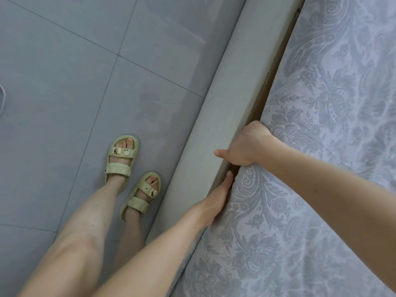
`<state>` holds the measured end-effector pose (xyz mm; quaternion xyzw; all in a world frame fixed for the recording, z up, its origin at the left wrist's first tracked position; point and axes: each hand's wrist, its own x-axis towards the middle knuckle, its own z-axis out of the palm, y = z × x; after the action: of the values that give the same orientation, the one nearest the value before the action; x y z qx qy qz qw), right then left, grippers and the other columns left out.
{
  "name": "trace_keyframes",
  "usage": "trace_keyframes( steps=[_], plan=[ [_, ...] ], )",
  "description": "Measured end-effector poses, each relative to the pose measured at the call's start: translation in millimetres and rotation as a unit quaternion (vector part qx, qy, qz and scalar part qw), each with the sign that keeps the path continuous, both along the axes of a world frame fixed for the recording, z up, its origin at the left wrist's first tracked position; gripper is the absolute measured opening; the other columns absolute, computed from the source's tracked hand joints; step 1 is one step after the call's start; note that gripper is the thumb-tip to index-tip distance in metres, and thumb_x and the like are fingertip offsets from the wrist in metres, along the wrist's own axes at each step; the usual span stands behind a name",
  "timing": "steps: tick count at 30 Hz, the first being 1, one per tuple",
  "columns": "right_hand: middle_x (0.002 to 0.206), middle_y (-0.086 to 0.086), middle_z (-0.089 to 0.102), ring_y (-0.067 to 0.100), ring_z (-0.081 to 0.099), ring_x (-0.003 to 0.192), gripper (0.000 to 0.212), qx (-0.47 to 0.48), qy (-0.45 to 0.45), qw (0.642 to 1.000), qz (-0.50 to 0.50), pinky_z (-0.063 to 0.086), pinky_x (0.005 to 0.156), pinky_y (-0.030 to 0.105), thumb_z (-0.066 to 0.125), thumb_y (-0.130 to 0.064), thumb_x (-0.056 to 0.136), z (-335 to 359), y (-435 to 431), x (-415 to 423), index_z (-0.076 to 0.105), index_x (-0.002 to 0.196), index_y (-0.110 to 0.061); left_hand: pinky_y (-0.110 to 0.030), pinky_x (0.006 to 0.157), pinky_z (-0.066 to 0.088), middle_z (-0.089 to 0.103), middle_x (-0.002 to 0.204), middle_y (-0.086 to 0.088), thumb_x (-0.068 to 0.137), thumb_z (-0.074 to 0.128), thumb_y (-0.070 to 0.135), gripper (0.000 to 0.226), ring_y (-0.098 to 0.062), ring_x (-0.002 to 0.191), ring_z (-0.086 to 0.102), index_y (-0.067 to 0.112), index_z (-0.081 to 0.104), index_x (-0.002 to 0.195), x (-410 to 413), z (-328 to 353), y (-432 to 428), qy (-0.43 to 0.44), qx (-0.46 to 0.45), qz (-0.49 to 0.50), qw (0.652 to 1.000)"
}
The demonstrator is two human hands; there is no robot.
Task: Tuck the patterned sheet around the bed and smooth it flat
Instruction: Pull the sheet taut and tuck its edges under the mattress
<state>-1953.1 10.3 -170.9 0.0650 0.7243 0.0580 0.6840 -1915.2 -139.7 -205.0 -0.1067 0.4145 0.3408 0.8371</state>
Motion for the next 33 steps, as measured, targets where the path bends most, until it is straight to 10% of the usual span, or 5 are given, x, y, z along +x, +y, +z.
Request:
trace_keyframes(
  steps=[5,11,18,22,33],
  plan=[
    [0.136,0.011,0.052,0.027,0.047,0.125,0.080,-0.036,0.042,0.998,0.004,0.031,0.084,0.032,0.001,-0.060,0.095,1.7,-1.0,-4.9,0.057,0.124,-0.009,-0.038,0.110,0.036,0.056,0.133,0.011,0.082,0.025,0.079,0.064,-0.010,0.122,0.052,0.046,0.044,0.133,-3.4,-11.3,2.5,-0.041,-0.001,0.025,0.999],
    [0.080,0.003,0.057,0.026,0.058,0.095,0.070,-0.087,0.171,0.976,-0.101,0.038,0.076,0.033,0.007,-0.057,0.097,18.2,-17.3,-2.6,0.054,0.069,-0.012,-0.027,0.089,0.048,0.070,0.103,-0.004,0.099,0.016,0.053,0.066,-0.018,0.099,0.064,0.012,0.067,0.103,-35.4,-5.3,-65.3,0.116,-0.086,0.045,0.989],
    [0.127,0.012,0.058,0.028,0.050,0.121,0.070,-0.145,0.074,0.977,-0.136,0.036,0.096,0.038,0.009,-0.055,0.098,26.8,-104.8,26.3,0.059,0.113,-0.009,-0.030,0.094,0.037,0.062,0.109,-0.005,0.073,0.052,0.025,0.014,-0.020,0.111,0.052,0.020,0.064,0.076,-29.7,-4.6,-164.7,0.232,-0.116,-0.113,0.959],
    [0.128,0.011,0.058,0.025,0.049,0.123,0.068,-0.137,0.047,0.984,-0.104,0.029,0.105,0.039,0.008,-0.052,0.099,29.9,-141.7,41.0,0.060,0.115,-0.010,-0.032,0.086,0.039,0.056,0.114,-0.006,0.052,0.054,0.018,0.040,-0.020,0.103,0.050,0.020,0.052,0.093,-12.2,-5.3,-180.0,0.203,-0.084,-0.168,0.961],
    [0.150,0.007,0.036,0.027,0.032,0.138,0.072,-0.070,-0.074,0.990,-0.097,0.030,0.105,0.036,0.005,-0.057,0.097,9.2,-194.3,46.7,0.039,0.142,-0.012,-0.011,0.074,0.044,0.059,0.094,0.003,0.092,0.052,0.001,0.019,-0.006,0.084,0.057,0.018,0.056,0.101,27.3,26.0,-231.6,0.226,-0.035,0.036,0.973]
  ],
)
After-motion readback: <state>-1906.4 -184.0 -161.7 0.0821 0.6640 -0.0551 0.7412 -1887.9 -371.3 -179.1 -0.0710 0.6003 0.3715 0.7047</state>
